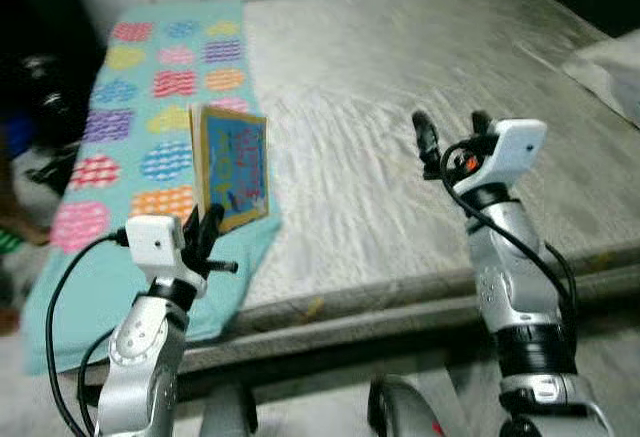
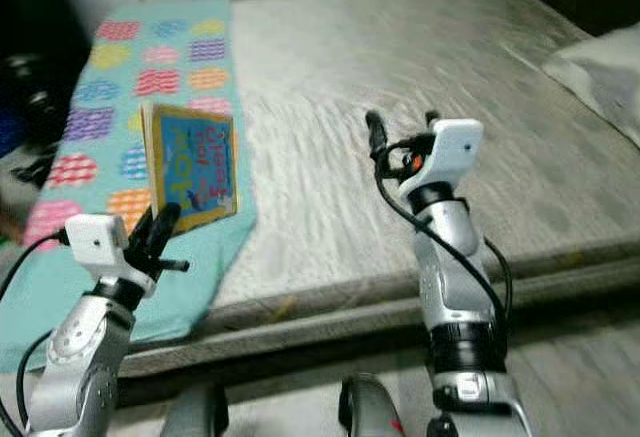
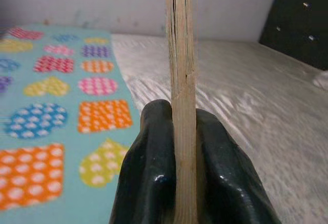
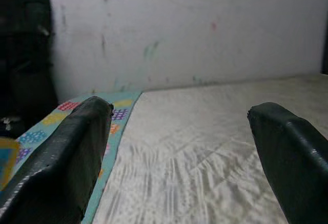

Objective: Clean up the room

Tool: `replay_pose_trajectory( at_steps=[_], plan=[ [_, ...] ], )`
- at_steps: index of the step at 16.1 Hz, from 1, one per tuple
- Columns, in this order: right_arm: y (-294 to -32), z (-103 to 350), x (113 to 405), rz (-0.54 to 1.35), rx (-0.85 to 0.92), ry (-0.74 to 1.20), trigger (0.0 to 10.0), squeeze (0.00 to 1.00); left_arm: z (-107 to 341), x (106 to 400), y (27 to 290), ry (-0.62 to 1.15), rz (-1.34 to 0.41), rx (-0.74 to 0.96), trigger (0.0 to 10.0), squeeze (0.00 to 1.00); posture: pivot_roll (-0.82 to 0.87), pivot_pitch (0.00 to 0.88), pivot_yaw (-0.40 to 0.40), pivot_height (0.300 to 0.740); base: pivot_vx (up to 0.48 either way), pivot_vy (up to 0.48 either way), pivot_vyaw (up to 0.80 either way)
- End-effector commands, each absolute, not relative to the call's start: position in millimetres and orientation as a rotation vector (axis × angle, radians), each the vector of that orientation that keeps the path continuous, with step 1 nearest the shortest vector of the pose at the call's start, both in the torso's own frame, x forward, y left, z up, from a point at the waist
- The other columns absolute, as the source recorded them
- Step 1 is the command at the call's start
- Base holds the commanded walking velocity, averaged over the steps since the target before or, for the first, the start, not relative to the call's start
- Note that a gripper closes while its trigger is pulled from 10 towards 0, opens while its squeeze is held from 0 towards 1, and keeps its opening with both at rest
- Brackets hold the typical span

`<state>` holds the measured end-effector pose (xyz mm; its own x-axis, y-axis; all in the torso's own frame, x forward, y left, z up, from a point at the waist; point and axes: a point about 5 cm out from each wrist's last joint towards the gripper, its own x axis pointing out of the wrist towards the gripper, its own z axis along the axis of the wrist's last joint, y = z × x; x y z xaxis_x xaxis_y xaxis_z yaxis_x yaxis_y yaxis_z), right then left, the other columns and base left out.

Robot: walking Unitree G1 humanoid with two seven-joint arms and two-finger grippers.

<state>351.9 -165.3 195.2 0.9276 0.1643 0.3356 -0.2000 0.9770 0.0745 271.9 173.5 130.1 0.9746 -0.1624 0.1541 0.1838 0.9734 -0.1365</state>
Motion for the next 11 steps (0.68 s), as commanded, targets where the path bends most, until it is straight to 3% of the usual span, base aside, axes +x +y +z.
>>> replay_pose_trajectory(
  at_steps=[1, 5, 11],
  plan=[
    [-168.7, 193.5, 353.1, 0.18, 0.093, -0.331, 10.0, 0.0, 137.8, 272.9, 180.2, -0.185, -0.152, -0.131, 0.0, 0.0, 0.0, 0.045, 0.026, 0.687, 0.0, 0.0, 0.0],
    [-177.1, 193.0, 355.4, 0.126, 0.059, -0.35, 10.0, 0.0, 136.4, 274.4, 175.4, -0.185, -0.162, -0.133, 0.0, 0.0, -0.01, 0.043, 0.03, 0.736, 0.0, 0.0, 0.0],
    [-191.9, 174.3, 355.6, 0.071, -0.011, -0.298, 10.0, 0.0, 140.2, 280.0, 178.3, -0.202, -0.151, -0.124, 0.0, 0.0, -0.01, 0.037, 0.025, 0.74, 0.0, 0.0, 0.0]
  ],
)
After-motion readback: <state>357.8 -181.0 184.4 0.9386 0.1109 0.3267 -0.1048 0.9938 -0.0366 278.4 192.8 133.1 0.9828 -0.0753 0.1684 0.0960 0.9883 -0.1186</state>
